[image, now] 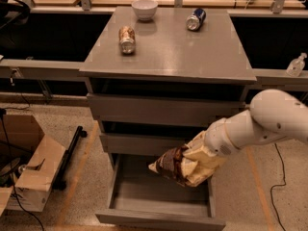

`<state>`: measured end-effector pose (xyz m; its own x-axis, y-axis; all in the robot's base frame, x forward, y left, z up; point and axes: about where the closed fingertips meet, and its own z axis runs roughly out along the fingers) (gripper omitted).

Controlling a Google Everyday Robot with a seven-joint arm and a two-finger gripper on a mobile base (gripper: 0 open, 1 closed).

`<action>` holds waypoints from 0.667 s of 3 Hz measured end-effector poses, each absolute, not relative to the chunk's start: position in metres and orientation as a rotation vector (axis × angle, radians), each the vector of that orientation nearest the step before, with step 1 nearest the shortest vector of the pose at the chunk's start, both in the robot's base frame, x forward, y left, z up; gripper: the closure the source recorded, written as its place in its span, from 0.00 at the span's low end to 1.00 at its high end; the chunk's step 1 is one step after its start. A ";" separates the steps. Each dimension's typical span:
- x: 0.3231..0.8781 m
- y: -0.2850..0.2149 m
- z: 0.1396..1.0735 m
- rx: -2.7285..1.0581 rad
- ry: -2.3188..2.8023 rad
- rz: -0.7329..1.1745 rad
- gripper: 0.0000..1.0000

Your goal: Place brown chip bag into bottom drawer

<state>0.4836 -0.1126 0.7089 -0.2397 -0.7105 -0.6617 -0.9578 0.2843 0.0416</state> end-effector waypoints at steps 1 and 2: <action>0.486 -0.107 0.648 -1.465 2.061 0.682 1.00; 0.505 -0.109 0.582 -1.412 2.126 0.763 1.00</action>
Offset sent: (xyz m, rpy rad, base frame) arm 0.0521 -0.0045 -0.2160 0.0796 0.2554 -0.0927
